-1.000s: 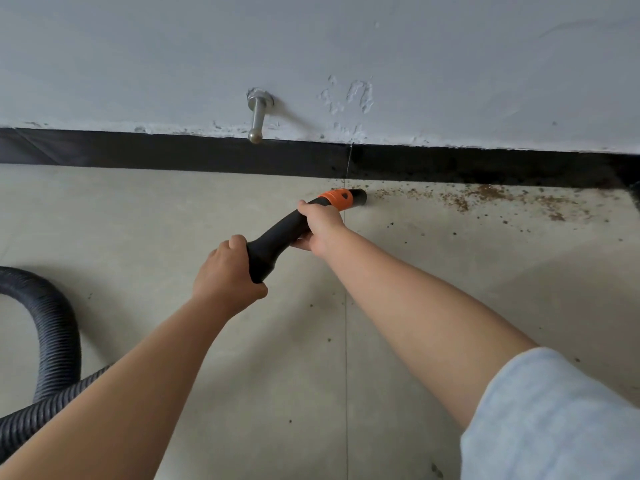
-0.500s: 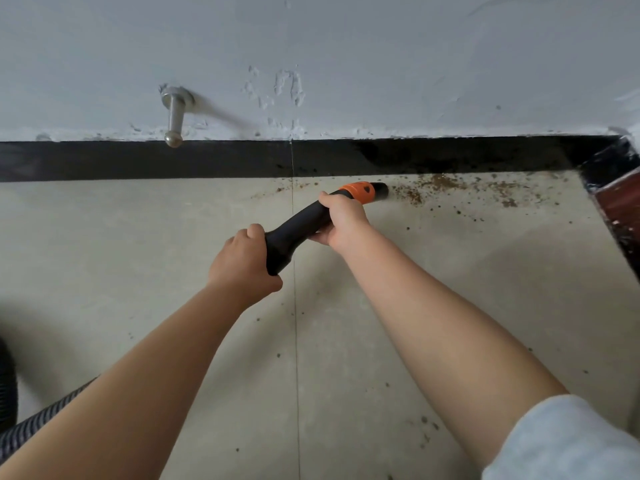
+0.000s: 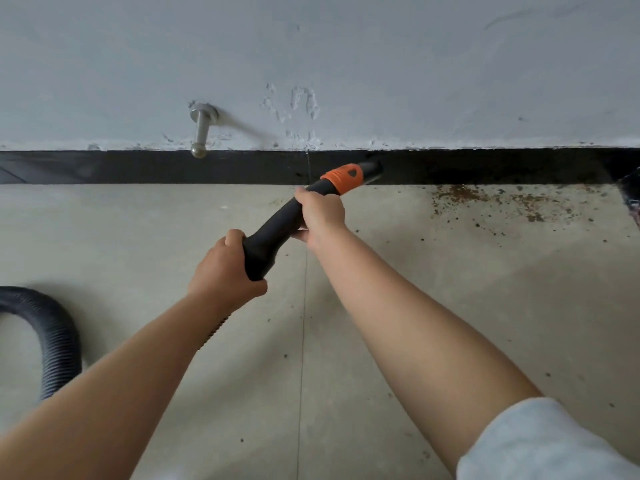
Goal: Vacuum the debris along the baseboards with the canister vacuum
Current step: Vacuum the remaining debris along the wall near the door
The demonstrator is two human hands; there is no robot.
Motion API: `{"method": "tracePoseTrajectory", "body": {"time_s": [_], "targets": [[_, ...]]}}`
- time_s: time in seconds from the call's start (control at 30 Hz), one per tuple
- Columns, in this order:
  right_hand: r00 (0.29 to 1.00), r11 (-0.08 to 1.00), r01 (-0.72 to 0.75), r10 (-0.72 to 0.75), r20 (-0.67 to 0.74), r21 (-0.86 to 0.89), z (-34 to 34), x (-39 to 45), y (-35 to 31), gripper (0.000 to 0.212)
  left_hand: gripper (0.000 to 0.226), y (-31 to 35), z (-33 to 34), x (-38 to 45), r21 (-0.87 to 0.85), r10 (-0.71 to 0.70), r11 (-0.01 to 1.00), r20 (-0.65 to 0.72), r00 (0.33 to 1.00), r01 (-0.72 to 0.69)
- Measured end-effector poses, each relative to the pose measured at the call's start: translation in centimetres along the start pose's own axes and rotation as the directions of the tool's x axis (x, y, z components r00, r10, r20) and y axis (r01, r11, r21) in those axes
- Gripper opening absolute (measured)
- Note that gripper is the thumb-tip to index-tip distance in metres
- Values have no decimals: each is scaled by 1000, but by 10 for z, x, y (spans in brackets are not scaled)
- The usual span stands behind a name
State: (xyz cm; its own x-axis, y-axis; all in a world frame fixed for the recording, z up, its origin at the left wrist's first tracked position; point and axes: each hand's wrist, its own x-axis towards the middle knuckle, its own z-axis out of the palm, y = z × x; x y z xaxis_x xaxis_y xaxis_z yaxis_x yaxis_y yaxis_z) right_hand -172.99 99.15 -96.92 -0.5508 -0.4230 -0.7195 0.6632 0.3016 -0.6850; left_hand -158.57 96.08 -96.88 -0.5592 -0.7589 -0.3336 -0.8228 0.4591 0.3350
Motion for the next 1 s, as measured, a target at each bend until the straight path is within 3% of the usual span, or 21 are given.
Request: {"method": "tracePoseTrajectory", "body": {"time_s": [0.27,0.47,0.7,1.0], "targets": [[970,980,-190,196,144,-58,57,-14,37,28,49,-68,-14,-23,29,-167,986,6,986,167],[957,978,-169,193,217,-124,109,-23,53,35,46,-115,-26,-29,-44,-214,976,-60,975,211],[945,976,-174,204,254,-134,164,-31,75,37,49,-164,-46,-34,-7,-235,972,-114,965,236],[964,984,-171,179,194,-58,151,-13,67,33,52,-153,-45,-12,61,-173,983,-55,983,176]]}}
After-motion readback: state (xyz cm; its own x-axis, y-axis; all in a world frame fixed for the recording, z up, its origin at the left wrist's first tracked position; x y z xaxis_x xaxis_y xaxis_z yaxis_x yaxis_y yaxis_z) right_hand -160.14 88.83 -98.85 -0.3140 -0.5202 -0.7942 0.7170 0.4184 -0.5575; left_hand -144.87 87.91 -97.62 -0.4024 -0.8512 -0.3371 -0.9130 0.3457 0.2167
